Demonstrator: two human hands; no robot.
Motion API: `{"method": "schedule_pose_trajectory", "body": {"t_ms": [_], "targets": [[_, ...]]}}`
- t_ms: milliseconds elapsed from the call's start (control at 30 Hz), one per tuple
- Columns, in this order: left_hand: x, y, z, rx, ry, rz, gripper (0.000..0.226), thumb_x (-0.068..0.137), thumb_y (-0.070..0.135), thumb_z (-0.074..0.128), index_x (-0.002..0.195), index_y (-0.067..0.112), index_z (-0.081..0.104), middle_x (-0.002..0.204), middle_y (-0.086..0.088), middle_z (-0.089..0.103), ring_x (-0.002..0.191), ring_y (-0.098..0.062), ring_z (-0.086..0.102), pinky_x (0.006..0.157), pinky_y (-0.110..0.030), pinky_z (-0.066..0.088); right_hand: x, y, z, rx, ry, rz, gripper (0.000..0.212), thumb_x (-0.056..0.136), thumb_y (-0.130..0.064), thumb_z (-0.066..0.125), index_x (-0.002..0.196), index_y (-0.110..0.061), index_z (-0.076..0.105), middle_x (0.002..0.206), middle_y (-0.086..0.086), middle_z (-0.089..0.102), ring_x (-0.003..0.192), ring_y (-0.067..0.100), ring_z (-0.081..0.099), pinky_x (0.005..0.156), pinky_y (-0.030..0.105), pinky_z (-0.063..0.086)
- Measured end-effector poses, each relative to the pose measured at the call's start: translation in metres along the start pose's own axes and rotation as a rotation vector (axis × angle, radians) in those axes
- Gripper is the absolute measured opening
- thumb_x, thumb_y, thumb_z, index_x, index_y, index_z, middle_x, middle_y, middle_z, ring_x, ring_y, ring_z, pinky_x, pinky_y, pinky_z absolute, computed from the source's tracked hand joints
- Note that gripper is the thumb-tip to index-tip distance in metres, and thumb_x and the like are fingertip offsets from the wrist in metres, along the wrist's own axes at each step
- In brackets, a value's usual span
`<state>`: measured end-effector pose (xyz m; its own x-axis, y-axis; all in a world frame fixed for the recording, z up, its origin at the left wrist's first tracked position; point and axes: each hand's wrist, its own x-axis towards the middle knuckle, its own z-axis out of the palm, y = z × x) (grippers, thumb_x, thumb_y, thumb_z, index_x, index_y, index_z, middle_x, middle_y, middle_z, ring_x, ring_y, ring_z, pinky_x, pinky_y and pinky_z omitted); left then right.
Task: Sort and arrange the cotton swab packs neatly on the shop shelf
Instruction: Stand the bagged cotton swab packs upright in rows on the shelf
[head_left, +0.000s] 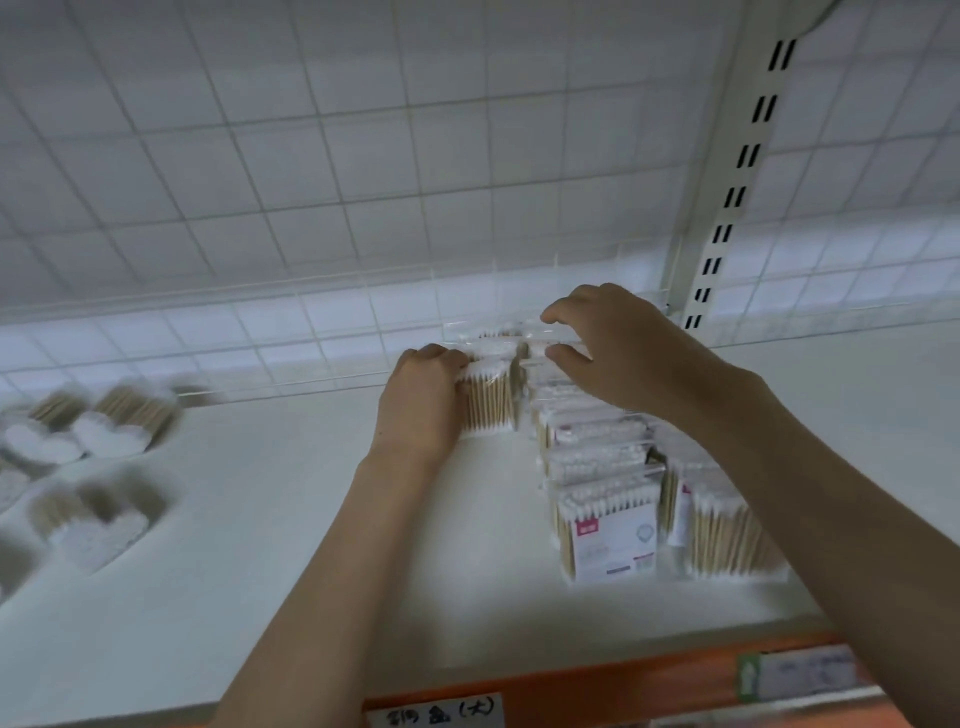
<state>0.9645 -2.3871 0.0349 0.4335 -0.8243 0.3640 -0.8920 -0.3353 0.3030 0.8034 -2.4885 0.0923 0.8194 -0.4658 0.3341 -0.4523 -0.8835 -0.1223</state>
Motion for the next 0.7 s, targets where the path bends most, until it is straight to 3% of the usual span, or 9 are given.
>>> {"method": "schedule_pose_trajectory", "body": {"t_ms": [167, 333, 567, 700], "targets": [[0.011, 0.007, 0.000, -0.032, -0.020, 0.020, 0.036, 0.084, -0.004, 0.050, 0.114, 0.009, 0.065, 0.113, -0.010, 0.055, 0.102, -0.030, 0.055, 0.084, -0.036, 0.046, -0.013, -0.001, -0.002, 0.046, 0.018, 0.036, 0.038, 0.095, -0.028, 0.048, 0.131, -0.014, 0.048, 0.126, 0.002, 0.054, 0.118, 0.019, 0.044, 0.091, 0.026, 0.034], [0.016, 0.006, 0.001, -0.005, -0.079, 0.011, 0.038, 0.089, 0.004, 0.047, 0.125, 0.014, 0.057, 0.134, -0.005, 0.046, 0.113, -0.027, 0.051, 0.091, -0.035, 0.045, -0.018, -0.004, 0.000, 0.079, 0.018, 0.059, 0.039, 0.095, -0.030, 0.046, 0.131, -0.016, 0.048, 0.125, 0.000, 0.054, 0.119, 0.017, 0.042, 0.088, 0.023, 0.030], [0.022, 0.010, -0.001, 0.085, -0.139, 0.006, 0.038, 0.087, 0.008, 0.047, 0.123, 0.012, 0.057, 0.119, -0.009, 0.057, 0.109, -0.029, 0.052, 0.092, -0.039, 0.043, -0.024, -0.019, 0.007, 0.136, 0.028, 0.076, 0.038, 0.094, -0.033, 0.047, 0.130, -0.018, 0.049, 0.122, -0.002, 0.055, 0.116, 0.015, 0.042, 0.083, 0.018, 0.024], [0.024, 0.011, -0.002, 0.131, -0.144, -0.019, 0.036, 0.088, 0.012, 0.048, 0.123, 0.011, 0.053, 0.119, -0.008, 0.057, 0.111, -0.029, 0.049, 0.092, -0.035, 0.040, -0.027, -0.028, 0.008, 0.158, 0.029, 0.083, 0.038, 0.094, -0.033, 0.047, 0.129, -0.018, 0.049, 0.124, -0.002, 0.055, 0.117, 0.015, 0.042, 0.091, 0.023, 0.030]]}}
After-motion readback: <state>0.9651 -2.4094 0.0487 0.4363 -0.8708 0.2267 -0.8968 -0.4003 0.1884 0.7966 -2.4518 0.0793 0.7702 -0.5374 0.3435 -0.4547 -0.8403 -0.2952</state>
